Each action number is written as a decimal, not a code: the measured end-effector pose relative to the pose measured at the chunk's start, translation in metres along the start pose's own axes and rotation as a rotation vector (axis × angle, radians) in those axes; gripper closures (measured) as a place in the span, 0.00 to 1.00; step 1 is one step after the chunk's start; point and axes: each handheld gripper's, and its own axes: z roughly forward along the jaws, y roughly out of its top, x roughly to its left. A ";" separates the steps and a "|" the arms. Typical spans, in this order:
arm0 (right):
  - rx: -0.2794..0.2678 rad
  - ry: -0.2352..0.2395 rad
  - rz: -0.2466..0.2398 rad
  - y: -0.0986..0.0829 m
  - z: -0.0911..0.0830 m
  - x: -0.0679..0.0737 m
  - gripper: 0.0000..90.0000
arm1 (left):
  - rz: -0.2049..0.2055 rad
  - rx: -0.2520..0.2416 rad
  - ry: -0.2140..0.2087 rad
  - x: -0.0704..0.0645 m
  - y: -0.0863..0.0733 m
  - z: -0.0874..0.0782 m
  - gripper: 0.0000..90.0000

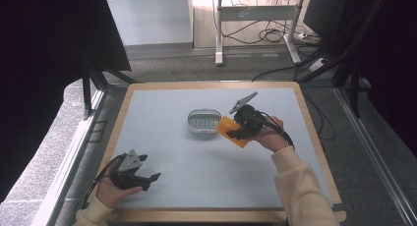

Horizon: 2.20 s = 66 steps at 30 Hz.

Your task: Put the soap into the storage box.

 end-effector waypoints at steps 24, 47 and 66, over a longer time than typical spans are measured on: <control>0.012 0.013 -0.024 0.019 0.006 -0.017 0.68 | -0.002 -0.002 0.002 0.001 0.000 -0.001 0.21; 0.047 0.039 -0.098 0.050 0.029 -0.024 0.68 | 0.001 -0.004 -0.002 0.001 0.000 -0.001 0.21; 0.047 0.050 -0.147 0.065 0.043 -0.026 0.68 | 0.001 -0.004 -0.003 0.001 0.000 -0.001 0.21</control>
